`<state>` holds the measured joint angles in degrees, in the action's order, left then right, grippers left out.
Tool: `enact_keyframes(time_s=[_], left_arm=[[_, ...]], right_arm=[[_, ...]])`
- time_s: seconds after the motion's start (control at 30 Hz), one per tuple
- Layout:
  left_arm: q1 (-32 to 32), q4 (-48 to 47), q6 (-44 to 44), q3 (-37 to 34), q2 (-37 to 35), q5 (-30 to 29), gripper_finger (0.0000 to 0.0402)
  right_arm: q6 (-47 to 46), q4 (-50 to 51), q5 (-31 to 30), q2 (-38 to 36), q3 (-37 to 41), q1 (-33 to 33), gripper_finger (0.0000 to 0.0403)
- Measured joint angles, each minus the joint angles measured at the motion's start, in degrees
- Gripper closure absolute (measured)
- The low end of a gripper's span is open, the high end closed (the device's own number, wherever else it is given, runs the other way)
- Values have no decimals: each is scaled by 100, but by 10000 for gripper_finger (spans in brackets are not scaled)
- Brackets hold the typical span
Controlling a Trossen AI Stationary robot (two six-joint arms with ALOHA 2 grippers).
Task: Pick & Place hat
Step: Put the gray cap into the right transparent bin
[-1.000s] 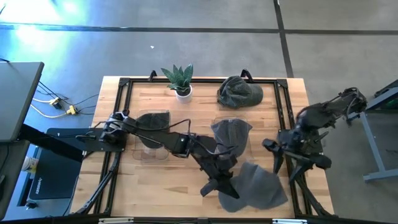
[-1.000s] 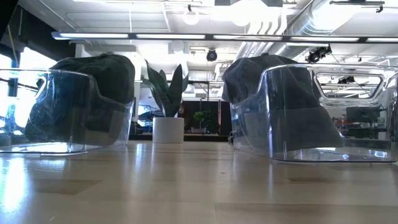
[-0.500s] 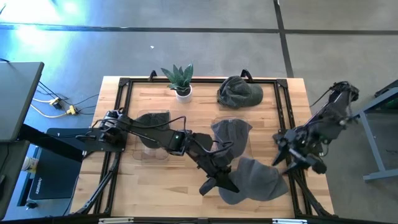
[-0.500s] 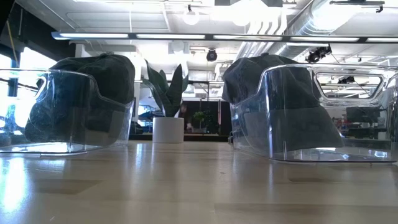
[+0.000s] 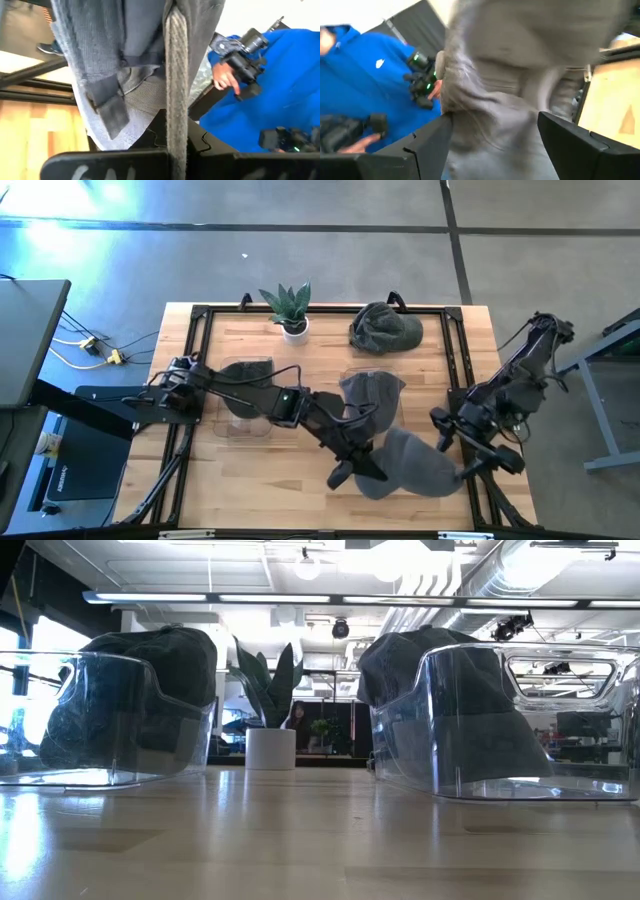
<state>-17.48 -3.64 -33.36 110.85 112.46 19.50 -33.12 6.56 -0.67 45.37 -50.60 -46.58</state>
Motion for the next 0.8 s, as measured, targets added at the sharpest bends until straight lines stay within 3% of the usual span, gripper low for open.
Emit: enact_keyframes(time_s=[0.13, 0.4, 0.63, 0.8], left_arm=[[62, -92, -3, -7, -99, -75, 401], [62, -65, 68, 6, -278, -264, 401], [151, 1, 249, -4, -345, -571, 401], [174, 91, 256, -4, -345, -663, 401]], right_arm=[[331, 134, -137, 114, -241, -336, 129], [1069, 347, -1053, 156, -614, -872, 139], [1435, -430, -988, 259, -648, -946, 139], [1658, -318, -1478, 267, -650, -950, 139]])
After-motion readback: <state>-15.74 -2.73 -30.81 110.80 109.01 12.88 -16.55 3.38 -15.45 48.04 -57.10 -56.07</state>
